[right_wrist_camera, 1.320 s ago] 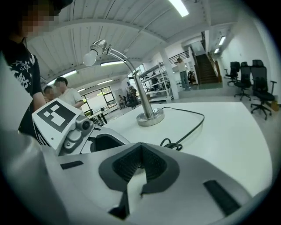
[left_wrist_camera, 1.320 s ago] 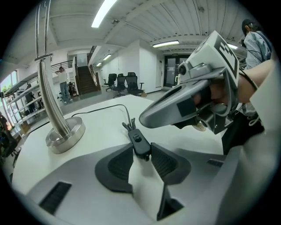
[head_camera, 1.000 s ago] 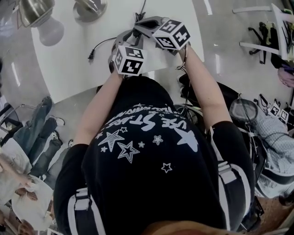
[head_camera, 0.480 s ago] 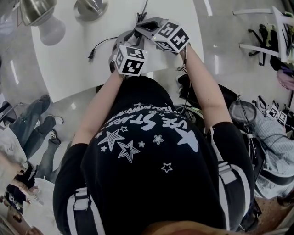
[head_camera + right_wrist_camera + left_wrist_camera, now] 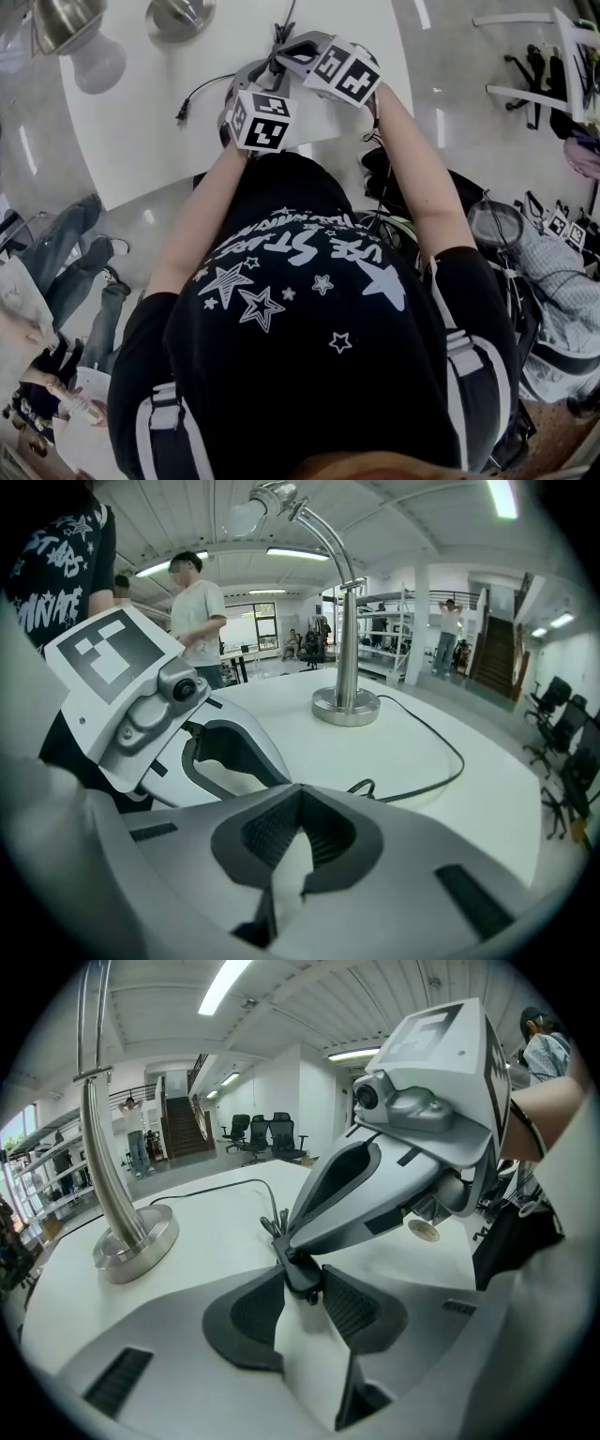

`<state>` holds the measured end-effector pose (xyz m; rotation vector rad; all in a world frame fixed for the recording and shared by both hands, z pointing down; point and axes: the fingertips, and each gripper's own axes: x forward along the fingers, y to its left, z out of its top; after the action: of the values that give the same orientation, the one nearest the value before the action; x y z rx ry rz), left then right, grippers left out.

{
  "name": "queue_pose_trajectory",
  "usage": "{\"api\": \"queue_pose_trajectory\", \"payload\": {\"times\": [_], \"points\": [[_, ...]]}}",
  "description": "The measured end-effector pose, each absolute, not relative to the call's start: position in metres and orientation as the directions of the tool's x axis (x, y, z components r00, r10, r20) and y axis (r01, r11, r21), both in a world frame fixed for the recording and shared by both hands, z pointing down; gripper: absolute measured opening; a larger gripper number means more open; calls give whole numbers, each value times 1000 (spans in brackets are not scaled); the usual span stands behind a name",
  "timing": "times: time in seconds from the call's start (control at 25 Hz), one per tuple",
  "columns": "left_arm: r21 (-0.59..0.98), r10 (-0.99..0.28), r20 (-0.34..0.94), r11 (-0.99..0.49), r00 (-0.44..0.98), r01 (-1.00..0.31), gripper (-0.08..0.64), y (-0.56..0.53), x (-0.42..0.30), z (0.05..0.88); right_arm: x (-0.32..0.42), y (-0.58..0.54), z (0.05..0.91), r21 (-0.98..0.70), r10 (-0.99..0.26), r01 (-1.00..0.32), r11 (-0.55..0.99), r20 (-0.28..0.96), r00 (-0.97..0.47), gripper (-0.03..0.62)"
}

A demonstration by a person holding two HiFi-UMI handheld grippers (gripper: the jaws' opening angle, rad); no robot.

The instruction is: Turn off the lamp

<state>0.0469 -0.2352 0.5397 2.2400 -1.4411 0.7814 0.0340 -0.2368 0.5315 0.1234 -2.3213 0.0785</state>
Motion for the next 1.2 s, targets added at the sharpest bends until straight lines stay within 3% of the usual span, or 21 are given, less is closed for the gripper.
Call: {"api": "queue_pose_trajectory", "payload": {"times": [0.24,0.8,1.04,1.2], "points": [[-3,-706,629,-420,325,-907,143,-235,48,540,33,-235,533,68,-60,-9,998,815,-576,3],[14,-698,632,-423,336,-906,141,-234,52,539,38,-227,536,99,-19,159,982,897,-441,3],[18,-699,629,-423,339,-906,141,-236,50,538,35,-230,534,110,-29,150,983,888,-460,3],[31,-704,621,-416,343,-909,141,-236,50,537,39,-229,534,69,-44,28,997,841,-539,3]]}}
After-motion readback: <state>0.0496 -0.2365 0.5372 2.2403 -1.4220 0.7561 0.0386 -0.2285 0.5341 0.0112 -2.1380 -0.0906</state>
